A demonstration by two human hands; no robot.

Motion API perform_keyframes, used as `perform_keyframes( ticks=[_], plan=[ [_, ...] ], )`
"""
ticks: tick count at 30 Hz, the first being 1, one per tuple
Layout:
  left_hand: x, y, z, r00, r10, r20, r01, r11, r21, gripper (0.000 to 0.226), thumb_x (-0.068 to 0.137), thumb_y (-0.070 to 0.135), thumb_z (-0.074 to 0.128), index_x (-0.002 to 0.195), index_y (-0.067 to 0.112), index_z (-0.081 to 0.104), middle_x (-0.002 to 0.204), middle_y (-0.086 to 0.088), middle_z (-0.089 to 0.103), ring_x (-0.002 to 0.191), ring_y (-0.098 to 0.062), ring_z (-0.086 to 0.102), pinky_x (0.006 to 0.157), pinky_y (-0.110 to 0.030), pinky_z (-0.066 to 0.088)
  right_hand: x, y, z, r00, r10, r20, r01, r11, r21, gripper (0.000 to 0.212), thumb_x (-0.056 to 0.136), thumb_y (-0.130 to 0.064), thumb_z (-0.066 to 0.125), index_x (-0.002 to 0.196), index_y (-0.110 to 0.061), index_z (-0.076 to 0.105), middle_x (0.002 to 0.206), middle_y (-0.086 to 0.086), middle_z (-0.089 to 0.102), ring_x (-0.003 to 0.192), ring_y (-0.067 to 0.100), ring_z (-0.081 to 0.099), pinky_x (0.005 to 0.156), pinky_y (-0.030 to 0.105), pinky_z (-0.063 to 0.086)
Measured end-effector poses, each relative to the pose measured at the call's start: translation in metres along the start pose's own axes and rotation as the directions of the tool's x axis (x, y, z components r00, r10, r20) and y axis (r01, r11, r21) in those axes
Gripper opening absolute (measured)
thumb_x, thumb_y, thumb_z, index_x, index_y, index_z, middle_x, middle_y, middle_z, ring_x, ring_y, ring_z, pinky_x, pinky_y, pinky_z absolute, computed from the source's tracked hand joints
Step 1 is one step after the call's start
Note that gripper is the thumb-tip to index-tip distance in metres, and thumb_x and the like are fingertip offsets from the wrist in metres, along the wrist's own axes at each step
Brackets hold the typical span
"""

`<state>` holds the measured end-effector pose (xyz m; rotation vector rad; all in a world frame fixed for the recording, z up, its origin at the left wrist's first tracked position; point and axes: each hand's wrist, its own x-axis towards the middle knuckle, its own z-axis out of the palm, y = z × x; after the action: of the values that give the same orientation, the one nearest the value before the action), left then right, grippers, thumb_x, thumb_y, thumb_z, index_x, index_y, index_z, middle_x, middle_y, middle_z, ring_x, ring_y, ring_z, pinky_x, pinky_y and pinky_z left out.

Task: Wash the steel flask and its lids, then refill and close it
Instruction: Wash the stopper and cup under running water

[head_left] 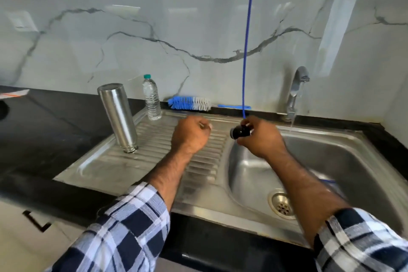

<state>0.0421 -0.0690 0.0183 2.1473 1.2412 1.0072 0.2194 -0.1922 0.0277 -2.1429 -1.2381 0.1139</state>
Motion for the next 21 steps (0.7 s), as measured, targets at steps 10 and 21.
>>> perform_keyframes(
  ticks=[10, 21],
  plan=[
    [-0.001, -0.103, -0.076, 0.953, -0.237, -0.189, 0.252, 0.966, 0.054, 0.024, 0.087, 0.026, 0.080, 0.069, 0.035, 0.067, 0.077, 0.019, 0.072, 0.079, -0.013, 0.072, 0.078, -0.027, 0.058, 0.030, -0.119, 0.123, 0.974, -0.140, 0.177, 0.095, 0.965, 0.242, 0.043, 0.068, -0.022, 0.095, 0.105, -0.024, 0.074, 0.097, -0.001, 0.075, 0.088, 0.016, 0.070, 0.066, 0.020, 0.048],
    [-0.001, -0.136, -0.077, 0.931, -0.310, -0.191, 0.327, 0.942, 0.069, 0.027, 0.089, 0.025, 0.079, 0.072, 0.039, 0.064, 0.084, 0.015, 0.074, 0.081, -0.014, 0.073, 0.076, -0.033, 0.064, 0.037, -0.144, 0.173, 0.962, -0.169, 0.213, 0.135, 0.977, 0.164, 0.056, 0.074, -0.031, 0.096, 0.122, -0.021, 0.069, 0.106, -0.001, 0.071, 0.101, 0.017, 0.069, 0.086, 0.029, 0.059]
  ],
)
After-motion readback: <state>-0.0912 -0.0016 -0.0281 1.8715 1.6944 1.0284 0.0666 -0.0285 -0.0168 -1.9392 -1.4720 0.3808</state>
